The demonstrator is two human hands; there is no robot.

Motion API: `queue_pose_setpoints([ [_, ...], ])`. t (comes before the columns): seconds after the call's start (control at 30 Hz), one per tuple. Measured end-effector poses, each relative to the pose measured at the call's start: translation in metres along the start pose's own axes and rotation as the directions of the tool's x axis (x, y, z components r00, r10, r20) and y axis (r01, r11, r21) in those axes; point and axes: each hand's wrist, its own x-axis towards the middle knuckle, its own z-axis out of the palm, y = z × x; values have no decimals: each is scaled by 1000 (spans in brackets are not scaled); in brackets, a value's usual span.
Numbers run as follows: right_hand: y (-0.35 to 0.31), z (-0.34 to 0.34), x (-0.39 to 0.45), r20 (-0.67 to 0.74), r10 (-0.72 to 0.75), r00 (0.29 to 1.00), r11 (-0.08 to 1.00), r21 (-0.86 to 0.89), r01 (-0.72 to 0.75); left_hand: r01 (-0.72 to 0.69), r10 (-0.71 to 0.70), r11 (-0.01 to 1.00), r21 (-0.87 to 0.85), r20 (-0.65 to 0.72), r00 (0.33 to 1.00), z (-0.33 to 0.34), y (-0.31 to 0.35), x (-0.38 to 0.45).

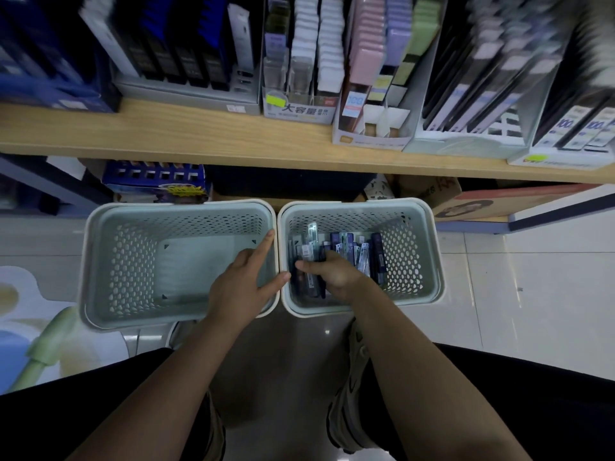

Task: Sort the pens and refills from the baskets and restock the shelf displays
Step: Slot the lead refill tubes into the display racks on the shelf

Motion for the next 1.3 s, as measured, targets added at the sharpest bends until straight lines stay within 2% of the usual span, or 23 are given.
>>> queue_pose_setpoints([
  [0.13,-9,4,-19,22,-89,996,996,23,89,-2,5,997,82,-43,999,-19,18,3],
  [0.17,-14,6,-29,30,-119,992,992,32,119,17,-16,999,30,-34,999,-27,26,2],
  [0.23,-25,11,-50,67,-203,977,978,60,199,89,-74,971,-224,75,994,-44,46,0],
  [0.27,-32,14,-62,85,-248,965,967,85,241,132,-81,926,-353,154,985,-55,57,-2],
  [0.33,-50,25,-90,114,-324,939,944,107,312,155,-9,832,-533,266,964,-77,78,-8],
  [0.43,-80,40,-136,132,-440,888,898,57,437,124,107,710,-693,280,954,-109,117,-23],
  [0.53,-109,55,-187,139,-536,833,842,16,540,83,143,610,-788,213,967,-143,157,-46],
  [0.6,-126,64,-222,123,-593,796,792,-94,604,25,178,599,-800,163,970,-166,178,-62],
  [0.73,-151,78,-289,98,-734,672,593,-388,705,-104,247,629,-770,71,966,-205,214,-97],
  [0.87,-172,85,-347,117,-861,495,343,-584,735,-225,277,615,-756,-60,959,-240,245,-132],
  [0.9,-176,85,-359,124,-871,475,312,-606,731,-260,302,616,-743,-81,950,-247,252,-140],
  [1.07,-188,78,-419,67,-890,452,331,-587,739,-375,364,561,-738,-187,912,-279,288,-178],
  [1.2,-198,72,-459,34,-915,403,305,-596,743,-381,358,500,-778,-214,909,-300,314,-200],
  [1.3,-202,66,-481,14,-917,398,324,-556,766,-402,394,445,-800,-227,890,-311,331,-211],
])
